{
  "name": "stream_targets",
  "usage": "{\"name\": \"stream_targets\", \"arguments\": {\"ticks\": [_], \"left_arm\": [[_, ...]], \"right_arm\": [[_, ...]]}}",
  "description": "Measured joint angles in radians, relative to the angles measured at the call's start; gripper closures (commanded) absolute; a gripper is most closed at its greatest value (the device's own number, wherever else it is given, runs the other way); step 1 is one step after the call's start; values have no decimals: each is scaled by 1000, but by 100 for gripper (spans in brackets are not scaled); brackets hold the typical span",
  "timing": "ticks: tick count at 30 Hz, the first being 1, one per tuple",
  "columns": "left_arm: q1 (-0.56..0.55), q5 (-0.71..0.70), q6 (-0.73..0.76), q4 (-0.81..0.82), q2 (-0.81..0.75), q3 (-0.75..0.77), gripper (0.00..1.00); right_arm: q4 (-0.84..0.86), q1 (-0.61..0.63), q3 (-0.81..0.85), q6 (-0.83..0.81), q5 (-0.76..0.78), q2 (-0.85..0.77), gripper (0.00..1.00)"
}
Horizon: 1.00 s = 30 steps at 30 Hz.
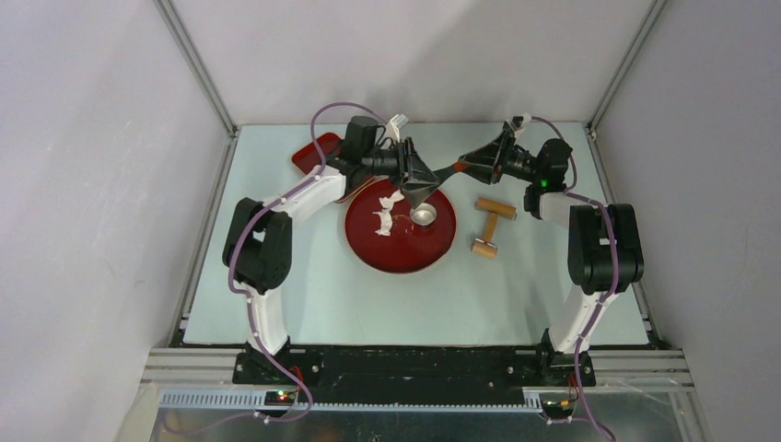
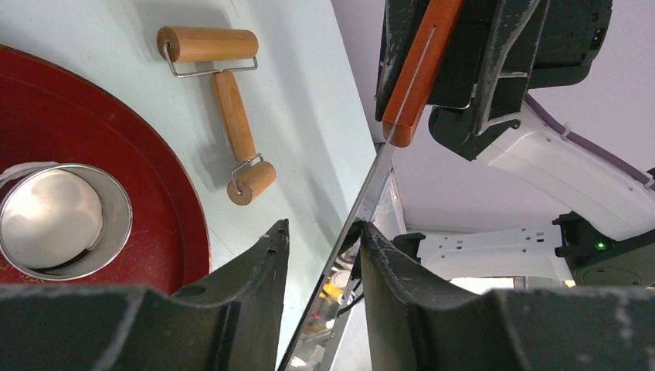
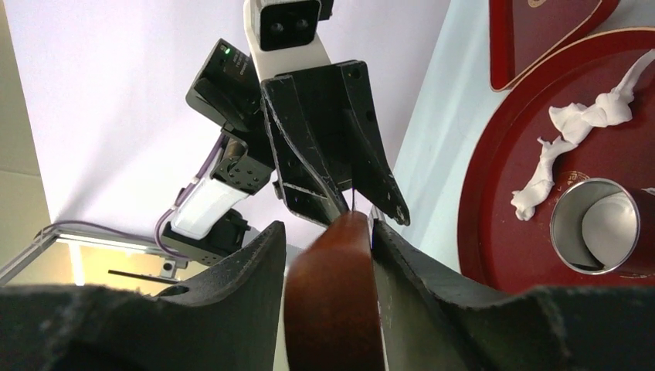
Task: Roll out the dumpling wrappers from the dough
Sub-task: Pick up the spatula from the center of the board.
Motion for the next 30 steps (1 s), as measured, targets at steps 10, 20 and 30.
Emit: {"name": "stream_targets", "arguments": {"ticks": [10,20,30], "left_arm": [[-9,-11,0,-26,0,-2,100],[-10,-25,1,-32,0,-8,100],[-23,-26,5,-37,0,-8,100]], "right_arm": [[-169,10,2,-145,27,0,54],[-217,11,2,-190,31,0,53],[-159,11,2,-145,30,0,54]]}}
